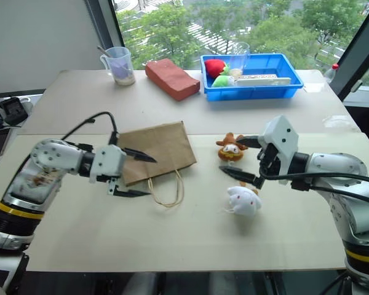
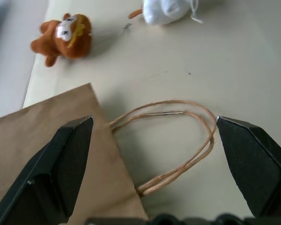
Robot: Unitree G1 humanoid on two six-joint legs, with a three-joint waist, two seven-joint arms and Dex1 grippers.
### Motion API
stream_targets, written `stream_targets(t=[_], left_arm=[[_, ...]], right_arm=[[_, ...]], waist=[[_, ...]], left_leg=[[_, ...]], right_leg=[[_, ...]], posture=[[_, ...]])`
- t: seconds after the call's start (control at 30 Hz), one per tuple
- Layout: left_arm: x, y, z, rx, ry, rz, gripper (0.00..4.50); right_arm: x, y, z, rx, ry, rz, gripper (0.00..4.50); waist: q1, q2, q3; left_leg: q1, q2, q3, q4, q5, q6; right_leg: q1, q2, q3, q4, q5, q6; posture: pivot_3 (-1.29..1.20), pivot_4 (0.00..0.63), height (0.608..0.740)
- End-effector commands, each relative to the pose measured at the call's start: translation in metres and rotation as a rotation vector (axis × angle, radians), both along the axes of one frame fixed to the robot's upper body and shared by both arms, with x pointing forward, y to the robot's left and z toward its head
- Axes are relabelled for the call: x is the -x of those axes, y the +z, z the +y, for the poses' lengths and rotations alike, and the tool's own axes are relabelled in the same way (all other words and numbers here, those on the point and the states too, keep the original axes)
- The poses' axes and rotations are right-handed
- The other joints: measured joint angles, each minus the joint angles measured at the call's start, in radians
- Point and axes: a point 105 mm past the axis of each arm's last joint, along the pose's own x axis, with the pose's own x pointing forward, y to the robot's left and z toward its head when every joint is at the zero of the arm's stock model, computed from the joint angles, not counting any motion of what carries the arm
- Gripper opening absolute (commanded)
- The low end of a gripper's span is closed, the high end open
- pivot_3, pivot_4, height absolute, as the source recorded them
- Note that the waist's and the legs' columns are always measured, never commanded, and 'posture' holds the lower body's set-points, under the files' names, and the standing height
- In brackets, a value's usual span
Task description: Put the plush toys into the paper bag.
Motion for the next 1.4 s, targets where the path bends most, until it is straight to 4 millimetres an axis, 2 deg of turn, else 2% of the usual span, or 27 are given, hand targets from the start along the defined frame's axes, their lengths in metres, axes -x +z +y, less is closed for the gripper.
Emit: stream_targets(t=[0.03,0.27,0.57,0.83,0.97,1.4], left_arm=[[-0.005,-0.007,-0.005,-0.065,-0.068,-0.077,4.46],[-0.024,-0.023,-0.009,-0.109,-0.090,-0.141,4.46],[-0.028,-0.037,-0.016,-0.114,-0.114,-0.137,4.46],[-0.015,-0.021,-0.021,-0.050,-0.170,-0.066,4.46],[-0.022,-0.007,-0.026,-0.021,-0.153,-0.083,4.46],[-0.030,-0.023,-0.019,-0.109,-0.163,-0.125,4.46]], right_arm=[[0.019,0.008,0.016,0.011,0.090,0.007,4.50],[0.021,0.011,0.022,-0.003,0.075,0.001,4.50],[0.019,0.011,0.019,0.002,0.036,-0.014,4.50],[0.020,0.009,0.018,0.009,0.032,-0.009,4.50],[0.018,0.011,0.018,0.009,0.032,-0.017,4.50],[0.014,0.015,0.018,0.010,0.021,-0.033,4.50]], waist=[[0.002,0.000,0.000],[0.018,0.000,0.000],[0.024,0.000,0.000],[0.023,0.000,0.000],[0.025,0.000,0.000],[0.025,0.000,0.000]], left_leg=[[0.000,0.000,0.000,0.000,0.000,0.000],[-0.002,0.000,0.000,0.004,0.000,0.000],[-0.002,0.000,0.000,0.004,-0.001,0.001],[-0.002,0.000,0.000,0.005,-0.001,0.001],[-0.002,0.000,-0.001,0.006,-0.001,0.001],[-0.002,0.000,-0.001,0.006,-0.001,0.002]], right_leg=[[0.000,0.000,0.000,0.000,0.000,0.000],[0.000,0.000,0.000,0.000,0.000,0.000],[0.000,0.000,0.000,0.001,0.000,0.000],[0.000,0.000,0.000,0.002,0.000,0.000],[0.000,0.000,-0.001,0.002,0.000,0.000],[0.000,0.000,-0.001,0.001,0.000,0.000]], posture=[[0.00,0.150,0.740],[0.00,0.150,0.740],[0.00,0.150,0.740],[0.00,0.150,0.740],[0.00,0.150,0.740],[0.00,0.150,0.740]])
